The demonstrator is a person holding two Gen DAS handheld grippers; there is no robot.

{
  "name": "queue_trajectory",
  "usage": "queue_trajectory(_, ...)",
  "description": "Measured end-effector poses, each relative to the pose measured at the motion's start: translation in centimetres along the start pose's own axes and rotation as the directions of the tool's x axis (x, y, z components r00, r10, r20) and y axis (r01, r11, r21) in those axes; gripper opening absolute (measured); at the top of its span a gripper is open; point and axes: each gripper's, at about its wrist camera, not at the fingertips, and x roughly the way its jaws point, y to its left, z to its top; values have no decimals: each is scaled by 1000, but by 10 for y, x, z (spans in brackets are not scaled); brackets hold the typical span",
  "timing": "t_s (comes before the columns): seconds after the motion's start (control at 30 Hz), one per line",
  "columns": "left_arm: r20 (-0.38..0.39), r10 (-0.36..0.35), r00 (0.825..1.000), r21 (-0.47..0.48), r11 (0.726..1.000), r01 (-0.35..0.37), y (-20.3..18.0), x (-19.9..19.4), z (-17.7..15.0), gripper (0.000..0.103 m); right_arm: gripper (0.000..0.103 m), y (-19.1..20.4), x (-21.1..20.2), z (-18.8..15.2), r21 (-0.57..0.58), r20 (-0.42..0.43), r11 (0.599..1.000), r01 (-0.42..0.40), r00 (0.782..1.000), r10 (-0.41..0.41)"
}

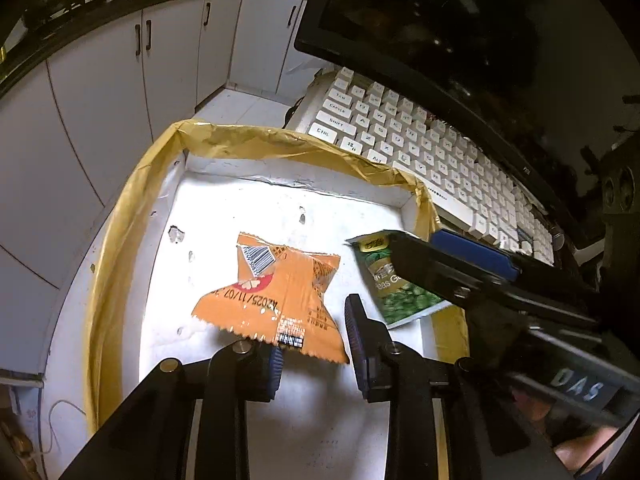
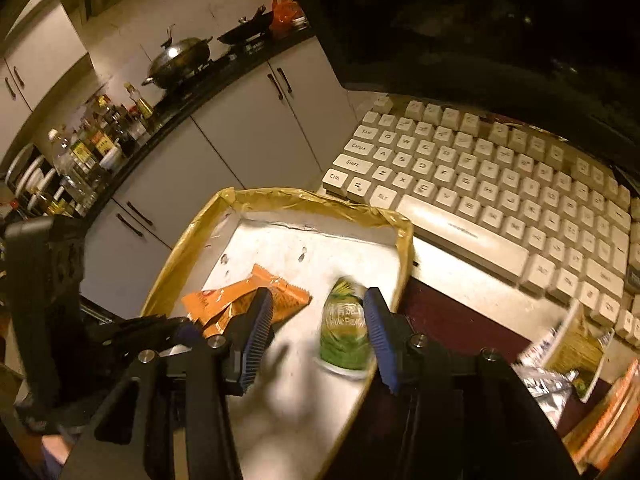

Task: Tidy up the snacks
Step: 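Move both open tools back toward the snack pile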

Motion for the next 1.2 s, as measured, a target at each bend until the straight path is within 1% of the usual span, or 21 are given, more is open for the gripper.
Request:
queue_trajectory(0.07, 4, -1, 1000, -2, 1000, 1, 1, -3, -1, 37, 46, -5, -12, -3, 15, 6, 1000, -15, 1000, 15)
queue_trajectory(0.1, 8, 0, 1000, -4, 1000, 0, 1, -5, -2, 38, 46, -8, -18, -4, 22, 8, 999, -25, 1000, 25)
queue_trajectory(0.3, 30, -6, 1000, 13, 1000, 6, -8, -21, -6, 38, 46, -28, -64, -22, 56, 59, 996, -66, 996, 63)
queue_trajectory(0.37, 35, -13, 999, 24, 1000, 12, -15, -26, -7, 38, 49, -36, -82, -31, 64, 79, 995, -75, 994, 70)
queue_trajectory(0.43, 44, -26, 999, 40, 999, 24, -26, -32, -9, 38, 59, -47, -100, -42, 79, 102, 994, -70, 993, 62)
queue_trajectory(0.47, 47, -30, 998, 50, 998, 28, -31, -34, -10, 38, 60, -54, -110, -48, 90, 118, 994, -68, 991, 57)
queue_trajectory(0.57, 57, -50, 997, 97, 994, 45, -54, -42, -15, 38, 61, -76, -135, -66, 127, 153, 990, -56, 988, 36)
queue_trajectory(0.67, 61, -66, 996, 124, 991, 58, -75, -45, -19, 38, 61, -95, -156, -82, 154, 182, 986, -62, 983, 33)
queue_trajectory(0.73, 50, -84, 995, 138, 988, 76, -89, -45, -22, 38, 61, -104, -168, -90, 165, 199, 986, -34, 980, 0)
queue_trajectory(0.8, 36, -98, 995, 160, 983, 91, -105, -43, -26, 45, 62, -116, -178, -98, 179, 224, 984, -16, 974, -25)
queue_trajectory(0.83, 30, -100, 994, 165, 982, 94, -113, -41, -29, 60, 64, -122, -181, -102, 185, 238, 983, -15, 971, -30)
queue_trajectory(0.87, 28, -104, 994, 168, 981, 98, -117, -41, -31, 71, 64, -129, -183, -105, 195, 250, 981, -14, 968, -36)
queue_trajectory(0.93, 18, -111, 994, 176, 979, 106, -130, -35, -37, 71, 64, -143, -182, -110, 217, 269, 976, -34, 963, -26)
queue_trajectory(1.03, -36, -109, 993, 185, 976, 114, -146, -18, -46, 71, 64, -158, -176, -115, 256, 265, 964, -77, 964, 6)
queue_trajectory(1.13, -63, -101, 993, 193, 975, 112, -155, -8, -54, 71, 64, -165, -172, -117, 276, 257, 957, -95, 966, 22)
queue_trajectory(1.2, -67, -85, 994, 180, 979, 96, -160, -1, -57, 71, 64, -164, -174, -118, 273, 264, 954, -125, 963, 51)
